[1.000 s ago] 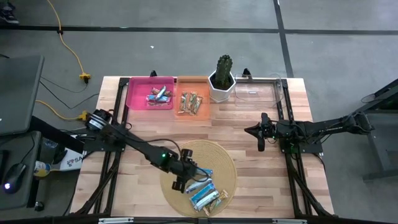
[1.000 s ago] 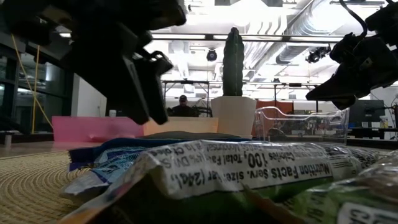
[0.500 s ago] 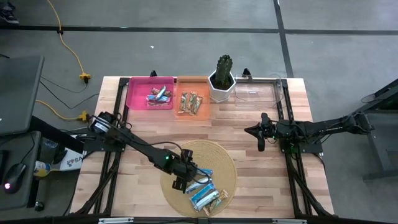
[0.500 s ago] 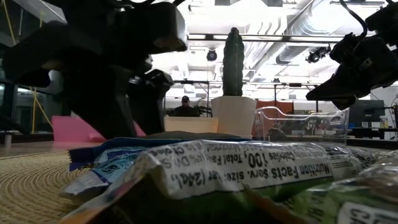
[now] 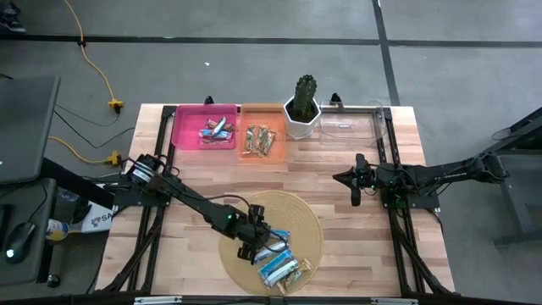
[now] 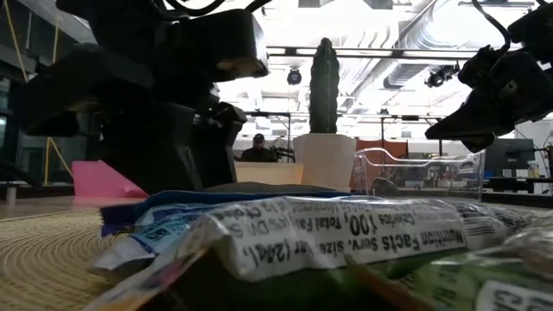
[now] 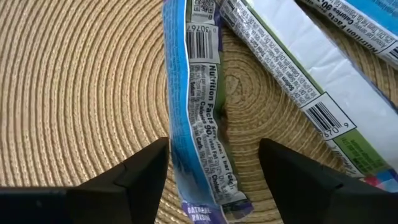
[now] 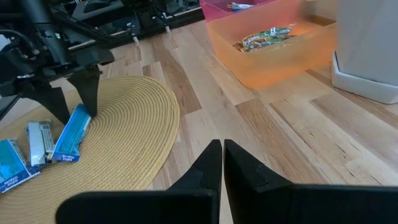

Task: Pick and place Granola Bars by type
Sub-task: Put the blue granola bar into the transparent bin

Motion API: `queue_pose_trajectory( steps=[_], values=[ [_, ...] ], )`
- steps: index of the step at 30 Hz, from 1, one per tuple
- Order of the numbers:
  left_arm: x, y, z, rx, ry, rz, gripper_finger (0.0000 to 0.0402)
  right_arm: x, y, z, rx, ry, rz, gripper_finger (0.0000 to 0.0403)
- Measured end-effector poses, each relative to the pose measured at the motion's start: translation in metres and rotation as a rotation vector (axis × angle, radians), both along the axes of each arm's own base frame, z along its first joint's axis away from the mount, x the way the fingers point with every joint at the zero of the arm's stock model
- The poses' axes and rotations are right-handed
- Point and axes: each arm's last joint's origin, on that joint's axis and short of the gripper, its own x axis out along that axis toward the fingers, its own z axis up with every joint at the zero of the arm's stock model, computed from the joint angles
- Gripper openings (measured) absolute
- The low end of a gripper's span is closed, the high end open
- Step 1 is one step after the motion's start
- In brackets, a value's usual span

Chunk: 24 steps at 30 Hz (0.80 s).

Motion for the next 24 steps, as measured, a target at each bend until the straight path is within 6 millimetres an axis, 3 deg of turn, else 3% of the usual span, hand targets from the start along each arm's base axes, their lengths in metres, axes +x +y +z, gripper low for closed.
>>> queue_pose_trajectory(
  steps=[16,24],
  values=[
    [-0.002,0.0,0.003,-0.052,0.017,0.039,0.0081,0.0,0.0,0.0,0.001,0.0,0.0,0.0],
    [0.011,-0.007,0.035,-0.077,-0.012,0.017,0.0061,0.0,0.0,0.0,-0.001,-0.001,0.0,0.0]
  ],
)
